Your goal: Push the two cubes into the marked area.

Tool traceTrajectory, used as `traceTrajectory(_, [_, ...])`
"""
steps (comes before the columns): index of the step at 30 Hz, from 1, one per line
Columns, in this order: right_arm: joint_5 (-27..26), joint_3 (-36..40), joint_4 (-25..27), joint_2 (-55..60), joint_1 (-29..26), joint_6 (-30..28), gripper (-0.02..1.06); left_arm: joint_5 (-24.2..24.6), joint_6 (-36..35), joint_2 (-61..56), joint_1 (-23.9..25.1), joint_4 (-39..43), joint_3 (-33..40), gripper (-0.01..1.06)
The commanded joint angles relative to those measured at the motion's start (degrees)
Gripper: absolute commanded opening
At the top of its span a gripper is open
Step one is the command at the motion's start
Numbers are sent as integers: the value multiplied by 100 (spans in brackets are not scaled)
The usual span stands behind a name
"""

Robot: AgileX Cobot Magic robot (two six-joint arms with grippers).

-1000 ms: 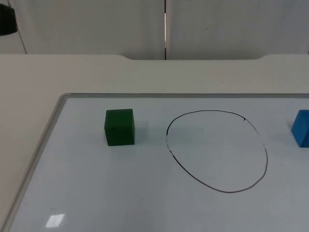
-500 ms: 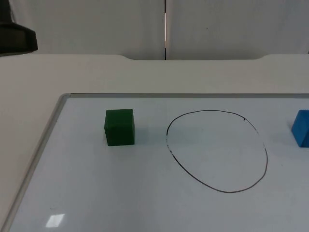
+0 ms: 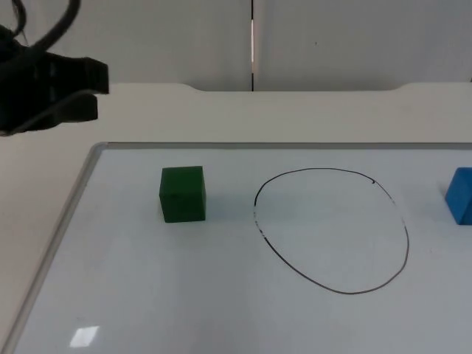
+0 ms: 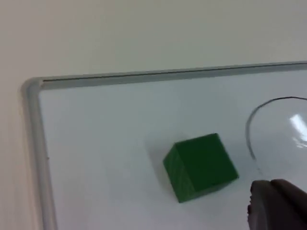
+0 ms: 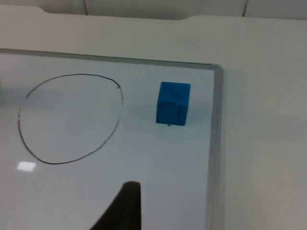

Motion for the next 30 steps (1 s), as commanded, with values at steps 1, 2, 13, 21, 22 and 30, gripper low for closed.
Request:
traceTrajectory(1, [-15, 4, -260, -25, -46, -23, 105, -450, 24, 284, -214, -76, -140, 0])
traceTrajectory(2, [-15, 4, -263, -25, -33, -23, 105, -436, -40, 424, -248, -101, -211, 0])
traceTrajectory(13, [-15, 4, -263, -25, -33, -23, 105, -621, -173, 1823, -248, -233, -766, 0])
traceTrajectory(21, [-15, 4, -263, -25, -32, -12, 105, -730, -173, 2455, -248, -233, -1129, 0])
traceTrajectory(22, [-15, 4, -263, -25, -32, -12, 105, -741, -191, 2542, -248, -233, -1158, 0])
traceTrajectory(30, [-15, 4, -275, -25, -32, -2, 105, -691, -215, 2973, -248, -233, -1402, 0])
